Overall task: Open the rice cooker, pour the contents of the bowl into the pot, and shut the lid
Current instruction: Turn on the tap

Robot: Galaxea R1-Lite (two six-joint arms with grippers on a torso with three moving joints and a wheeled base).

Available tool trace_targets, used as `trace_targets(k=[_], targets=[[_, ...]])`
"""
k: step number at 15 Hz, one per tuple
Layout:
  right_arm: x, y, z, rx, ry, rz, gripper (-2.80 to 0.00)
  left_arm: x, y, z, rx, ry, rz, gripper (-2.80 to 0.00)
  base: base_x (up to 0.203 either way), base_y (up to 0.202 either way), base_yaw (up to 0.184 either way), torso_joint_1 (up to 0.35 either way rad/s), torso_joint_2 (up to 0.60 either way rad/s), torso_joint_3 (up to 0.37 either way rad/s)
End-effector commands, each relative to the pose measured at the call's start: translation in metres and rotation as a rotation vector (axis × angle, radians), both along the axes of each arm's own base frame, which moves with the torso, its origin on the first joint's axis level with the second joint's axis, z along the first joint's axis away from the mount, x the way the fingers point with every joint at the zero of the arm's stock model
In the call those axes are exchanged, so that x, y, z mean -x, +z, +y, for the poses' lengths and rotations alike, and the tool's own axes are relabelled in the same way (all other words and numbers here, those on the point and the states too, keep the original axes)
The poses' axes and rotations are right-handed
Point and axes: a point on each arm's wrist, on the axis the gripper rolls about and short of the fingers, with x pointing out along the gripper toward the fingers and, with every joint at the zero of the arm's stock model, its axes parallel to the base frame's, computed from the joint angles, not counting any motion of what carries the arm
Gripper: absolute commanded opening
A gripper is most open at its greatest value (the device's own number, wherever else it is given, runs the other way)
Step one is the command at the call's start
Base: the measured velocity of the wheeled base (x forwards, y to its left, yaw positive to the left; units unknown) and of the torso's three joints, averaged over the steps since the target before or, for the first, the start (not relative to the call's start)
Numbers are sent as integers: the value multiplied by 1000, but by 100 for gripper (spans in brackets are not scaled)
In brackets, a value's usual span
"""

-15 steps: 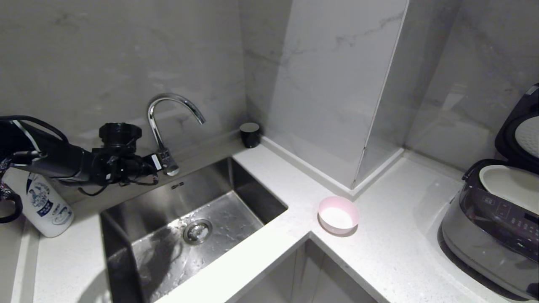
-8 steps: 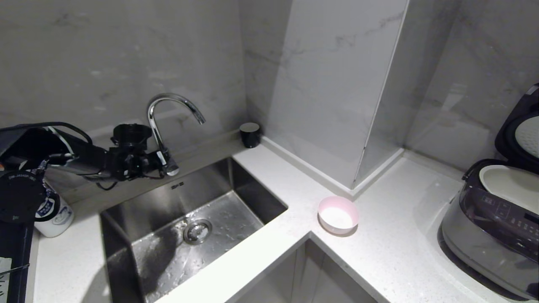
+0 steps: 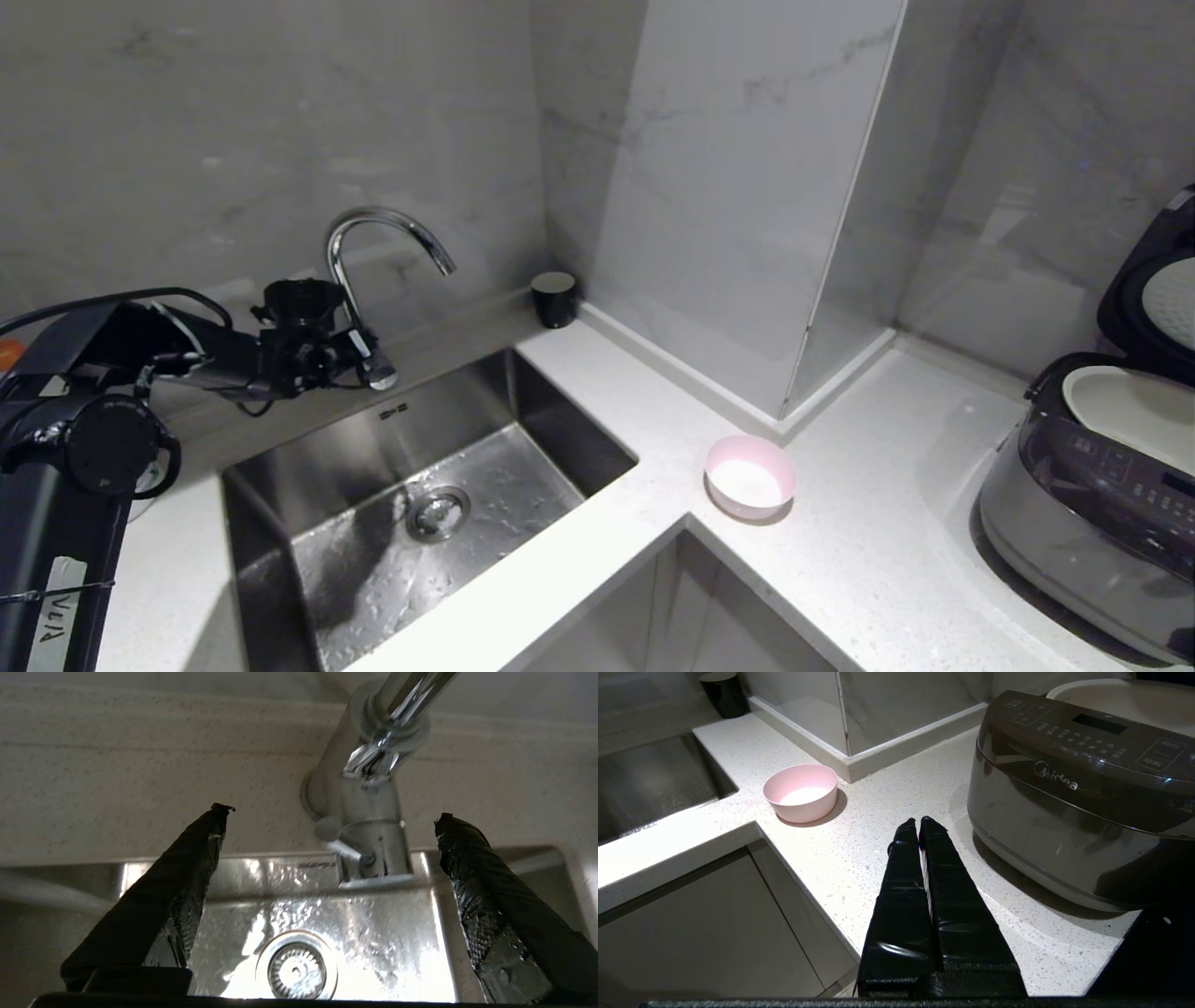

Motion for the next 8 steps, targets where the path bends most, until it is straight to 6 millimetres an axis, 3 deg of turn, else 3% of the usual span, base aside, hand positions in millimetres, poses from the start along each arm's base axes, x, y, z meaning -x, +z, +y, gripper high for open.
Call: trace_targets(k=[1,4,5,8], targets=[[0,0,0,0,0,0,-280,-3,-1,4,1,11,-11,0,0,0,0,0,0,0],[0,0,0,0,0,0,-280,-5,2,5,5,17,-28,0,0,0,0,0,0,0],[0,0,0,0,0,-1,-280,-6,2,6,6,20,-28,-280,0,0,0,0,0,0],[0,0,0,1,0,0,-280,-7,-3,6,5,19,-21,-280,0,0,0,0,0,0]])
